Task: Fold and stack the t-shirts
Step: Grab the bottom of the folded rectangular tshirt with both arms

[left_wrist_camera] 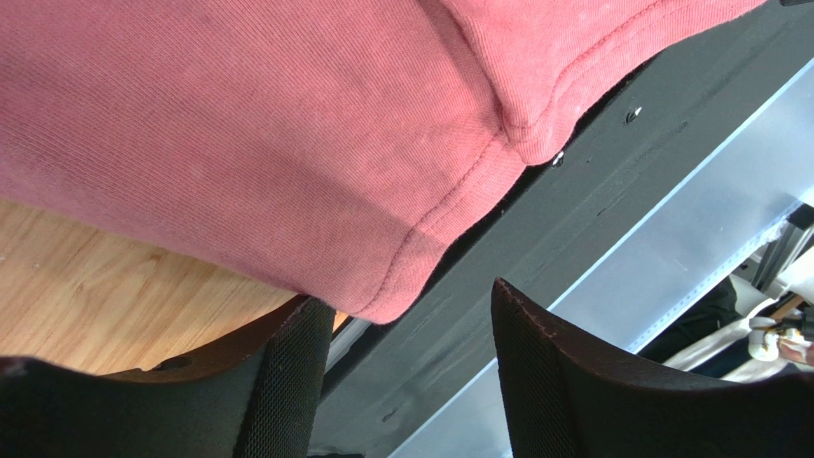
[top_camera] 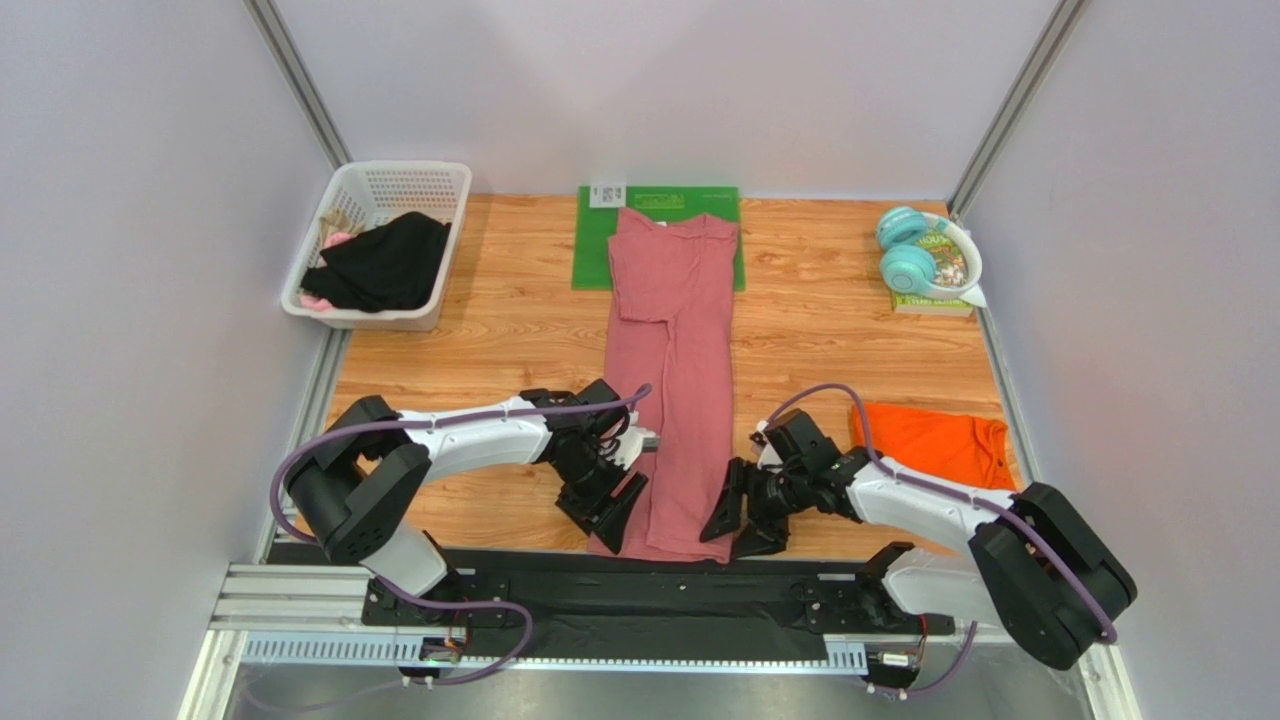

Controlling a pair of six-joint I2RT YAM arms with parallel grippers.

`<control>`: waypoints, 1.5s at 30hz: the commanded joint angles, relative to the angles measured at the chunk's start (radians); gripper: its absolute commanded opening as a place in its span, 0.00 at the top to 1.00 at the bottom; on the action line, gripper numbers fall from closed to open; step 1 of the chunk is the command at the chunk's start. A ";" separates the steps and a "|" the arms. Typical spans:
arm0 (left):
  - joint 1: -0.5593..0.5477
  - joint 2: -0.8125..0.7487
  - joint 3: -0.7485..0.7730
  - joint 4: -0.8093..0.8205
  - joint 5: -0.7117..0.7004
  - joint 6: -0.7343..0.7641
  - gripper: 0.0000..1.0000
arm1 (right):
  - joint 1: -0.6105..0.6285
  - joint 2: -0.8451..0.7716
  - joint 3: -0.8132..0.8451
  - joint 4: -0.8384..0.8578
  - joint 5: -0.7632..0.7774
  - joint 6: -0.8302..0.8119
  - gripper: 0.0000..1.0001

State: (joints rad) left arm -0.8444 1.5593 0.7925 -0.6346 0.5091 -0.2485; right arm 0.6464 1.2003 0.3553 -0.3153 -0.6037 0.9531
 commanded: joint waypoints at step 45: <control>-0.008 -0.021 -0.019 0.018 -0.076 0.037 0.54 | -0.073 0.101 0.027 0.068 0.101 -0.030 0.62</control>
State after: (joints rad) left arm -0.8452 1.5528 0.7788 -0.6262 0.4648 -0.2363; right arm 0.5900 1.3029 0.3866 -0.3584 -0.6422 0.9421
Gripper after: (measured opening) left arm 0.458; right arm 0.420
